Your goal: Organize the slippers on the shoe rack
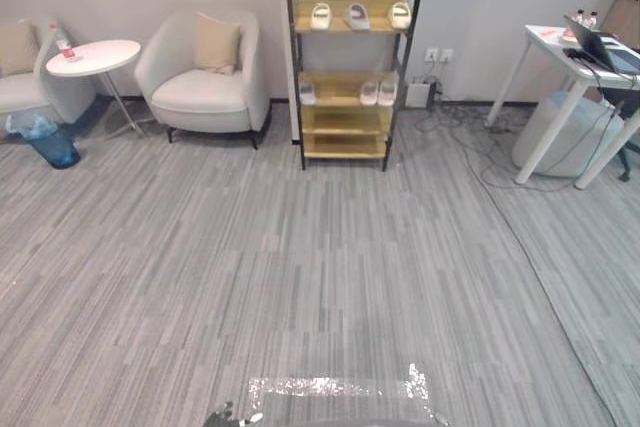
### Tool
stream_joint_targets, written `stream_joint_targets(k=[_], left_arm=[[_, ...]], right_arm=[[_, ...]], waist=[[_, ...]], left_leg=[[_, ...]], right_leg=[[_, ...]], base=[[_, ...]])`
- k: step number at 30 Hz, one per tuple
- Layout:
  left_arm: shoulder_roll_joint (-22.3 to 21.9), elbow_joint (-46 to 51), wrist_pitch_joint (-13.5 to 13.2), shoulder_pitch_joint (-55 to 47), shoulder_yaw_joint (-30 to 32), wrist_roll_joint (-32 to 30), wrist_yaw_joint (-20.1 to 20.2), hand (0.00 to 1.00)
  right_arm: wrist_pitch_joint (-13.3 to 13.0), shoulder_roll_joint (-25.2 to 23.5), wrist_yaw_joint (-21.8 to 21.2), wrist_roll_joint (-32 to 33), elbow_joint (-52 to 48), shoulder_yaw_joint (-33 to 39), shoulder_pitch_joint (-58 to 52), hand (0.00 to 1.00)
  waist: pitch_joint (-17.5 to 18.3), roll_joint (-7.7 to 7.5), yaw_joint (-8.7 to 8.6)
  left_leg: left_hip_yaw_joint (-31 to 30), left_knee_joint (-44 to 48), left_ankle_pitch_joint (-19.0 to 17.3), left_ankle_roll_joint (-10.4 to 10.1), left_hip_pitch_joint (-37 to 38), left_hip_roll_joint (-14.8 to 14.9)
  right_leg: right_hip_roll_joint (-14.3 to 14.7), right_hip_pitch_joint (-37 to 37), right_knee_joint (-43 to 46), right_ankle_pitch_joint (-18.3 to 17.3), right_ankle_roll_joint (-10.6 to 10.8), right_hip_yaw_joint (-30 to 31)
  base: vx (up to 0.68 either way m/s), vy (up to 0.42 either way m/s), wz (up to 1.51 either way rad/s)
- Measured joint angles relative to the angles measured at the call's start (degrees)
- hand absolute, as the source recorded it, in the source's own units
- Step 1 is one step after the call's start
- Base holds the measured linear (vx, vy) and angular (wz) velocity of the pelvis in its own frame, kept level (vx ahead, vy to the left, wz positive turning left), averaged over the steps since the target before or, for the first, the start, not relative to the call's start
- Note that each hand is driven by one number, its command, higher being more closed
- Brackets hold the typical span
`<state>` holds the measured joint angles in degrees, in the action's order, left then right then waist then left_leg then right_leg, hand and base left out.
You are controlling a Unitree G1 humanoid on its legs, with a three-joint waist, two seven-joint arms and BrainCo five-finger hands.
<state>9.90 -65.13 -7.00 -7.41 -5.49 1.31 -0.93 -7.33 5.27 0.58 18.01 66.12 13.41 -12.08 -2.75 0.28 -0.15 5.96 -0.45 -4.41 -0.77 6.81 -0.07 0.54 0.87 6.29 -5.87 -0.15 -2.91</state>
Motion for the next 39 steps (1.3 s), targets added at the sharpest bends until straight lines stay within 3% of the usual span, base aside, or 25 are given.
stream_joint_targets(k=[17,27,29,30,31,32,33,34,35,36,39], left_arm=[[0.09,-1.96,-0.06,1.74,0.00,-1.24,0.00,0.00],[0.06,-1.93,-0.06,1.88,0.54,-1.31,-0.07,0.00],[-0.28,-1.83,-0.03,2.22,2.63,-1.31,-0.12,0.00],[-0.19,-0.66,0.02,2.42,4.70,-1.31,-0.16,0.00],[-0.18,-0.06,0.02,2.47,5.11,-1.31,-0.19,0.00],[-0.30,1.71,0.02,1.76,6.97,-1.29,-0.22,0.00],[-0.21,2.35,0.03,1.62,7.41,-1.29,-0.20,0.00],[-0.14,3.46,0.03,1.56,8.72,-1.28,-0.22,0.00],[-0.48,4.45,0.04,1.26,9.69,-1.26,-0.28,0.00],[-1.23,5.16,0.03,0.91,10.52,-1.18,-0.58,0.00],[-1.60,5.59,0.04,0.79,10.58,-1.17,-1.38,0.00]], right_arm=[[-0.05,-0.39,-0.05,-2.41,1.16,2.06,1.43,0.00],[-0.13,-0.25,-0.03,-4.62,1.07,1.64,1.99,0.00],[-0.18,-0.34,-0.01,-4.57,0.80,1.56,2.34,0.00],[-0.22,-0.67,0.04,-4.57,-0.06,1.16,2.51,0.00],[-0.30,-0.76,0.05,-4.57,-0.20,0.83,2.50,0.00],[-0.56,-0.86,0.06,-4.51,-0.48,-0.75,2.35,0.00],[-0.58,-1.02,0.09,-4.52,-0.56,-0.98,2.39,0.00],[-0.58,-1.36,0.11,-4.51,-0.81,-1.44,2.39,0.00],[-0.58,-1.19,0.17,-4.46,-2.09,-2.44,2.19,0.00],[-0.71,-0.62,0.25,-4.40,-3.02,-3.11,1.91,0.00],[-0.59,-0.36,0.55,-4.33,-4.48,-3.09,1.77,0.00]], waist=[[-2.44,-0.12,-0.11],[-3.42,-0.53,-0.05],[-4.39,-0.42,-0.23],[-6.02,-1.32,-0.40],[-6.24,-1.49,-0.35],[-6.58,-2.04,0.15],[-6.82,-2.44,0.31],[-7.43,-3.36,0.55],[-7.66,-3.28,0.88],[-7.90,-2.67,1.04],[-7.76,-2.00,1.06]], left_leg=[[-0.23,-2.59,0.29,-0.19,3.27,0.39],[-0.42,-2.65,0.35,-0.28,3.27,0.53],[-0.37,-1.52,-0.13,-0.88,2.97,0.70],[-0.47,2.97,-2.42,-2.49,1.19,0.93],[-0.36,4.56,-3.25,-2.69,0.77,1.07],[0.12,12.09,-6.41,-3.97,-2.25,1.81],[0.51,16.11,-7.02,-4.29,-3.80,1.95],[1.57,24.75,-7.10,-4.30,-7.34,2.26],[1.58,32.65,-6.74,-3.78,-10.71,2.91],[2.95,42.59,-7.96,-1.13,-14.85,4.90],[4.82,42.79,-9.71,-1.56,-18.33,6.71]], right_leg=[[0.75,5.45,-6.63,2.15,-0.15,-0.74],[0.73,5.55,-6.57,2.09,-0.15,-1.35],[0.63,5.10,-4.11,0.64,-0.29,-1.53],[0.21,3.67,0.57,-2.25,-0.27,-1.63],[0.15,3.20,1.65,-2.97,-0.38,-1.61],[0.11,1.77,5.09,-5.59,-0.73,-1.41],[-0.07,1.15,6.06,-6.26,-0.88,-1.30],[-0.72,1.09,8.01,-7.40,-1.14,-0.95],[-0.77,1.10,9.63,-8.41,-1.65,-0.43],[-0.56,1.35,11.79,-10.18,-1.96,0.81],[-0.71,1.31,12.53,-11.09,-2.16,3.55]], base=[[0.03,-0.005,0.01],[0.00,-0.001,0.00],[-0.03,-0.025,0.08],[-0.05,-0.032,0.11],[-0.06,-0.043,0.04],[-0.01,-0.034,-0.06],[-0.03,-0.057,-0.10],[-0.02,-0.061,-0.13],[0.03,-0.032,-0.42],[0.06,-0.004,-0.41],[0.12,0.066,-0.43]])
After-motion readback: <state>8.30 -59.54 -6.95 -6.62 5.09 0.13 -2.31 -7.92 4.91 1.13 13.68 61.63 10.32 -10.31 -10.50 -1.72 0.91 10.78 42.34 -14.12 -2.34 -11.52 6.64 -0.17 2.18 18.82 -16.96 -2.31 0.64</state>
